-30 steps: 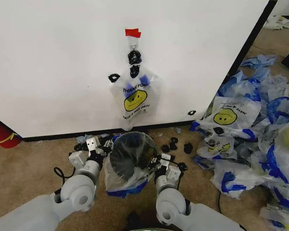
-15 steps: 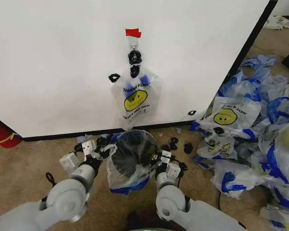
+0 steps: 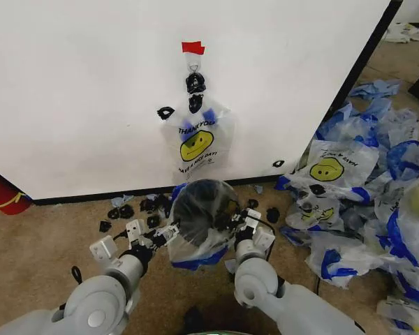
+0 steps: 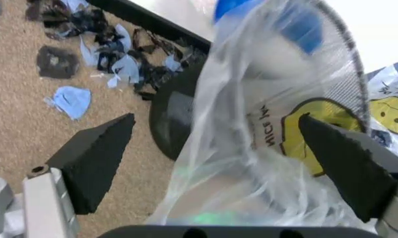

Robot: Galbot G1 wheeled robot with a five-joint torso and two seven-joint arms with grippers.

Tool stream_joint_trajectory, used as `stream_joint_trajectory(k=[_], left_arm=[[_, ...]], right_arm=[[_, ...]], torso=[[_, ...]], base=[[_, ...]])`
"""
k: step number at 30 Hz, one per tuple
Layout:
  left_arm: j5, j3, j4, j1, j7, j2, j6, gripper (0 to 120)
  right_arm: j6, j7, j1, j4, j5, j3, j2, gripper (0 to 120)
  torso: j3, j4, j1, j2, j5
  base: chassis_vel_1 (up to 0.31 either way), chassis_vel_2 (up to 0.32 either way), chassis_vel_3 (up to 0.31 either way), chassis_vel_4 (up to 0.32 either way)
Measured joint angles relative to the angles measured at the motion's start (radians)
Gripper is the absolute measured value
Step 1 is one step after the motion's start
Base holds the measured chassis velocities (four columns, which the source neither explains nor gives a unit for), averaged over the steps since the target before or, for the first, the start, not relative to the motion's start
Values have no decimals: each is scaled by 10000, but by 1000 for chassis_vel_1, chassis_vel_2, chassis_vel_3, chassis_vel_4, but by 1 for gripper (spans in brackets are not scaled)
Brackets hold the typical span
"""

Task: Pick up the garbage bag from the wall and place it over the trash bin.

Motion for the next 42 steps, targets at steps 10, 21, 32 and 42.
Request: stream_joint_trajectory(k=[10,21,32,42], left_arm=[[-97,129,266,43,308,-608,-294,94],[-48,159,418,192,698,-999,-488,80],[193,208,792,264,853,-1418,-526,49],[293,256,1029,258,942,-1720,-562,49]], right_arm=[[-26,102,-73,133,123,508,201,0],[-67,206,-84,243,198,977,370,0],[-159,314,-103,552,309,1159,417,0],[-179,400,-156,733,309,1198,453,0]], torso=[[0,1,0,0,0],[0,0,0,0,1],[0,1,0,0,1],[0,0,0,0,0]], base=[[0,0,0,0],[0,0,0,0],[0,0,0,0],[0,0,0,0]])
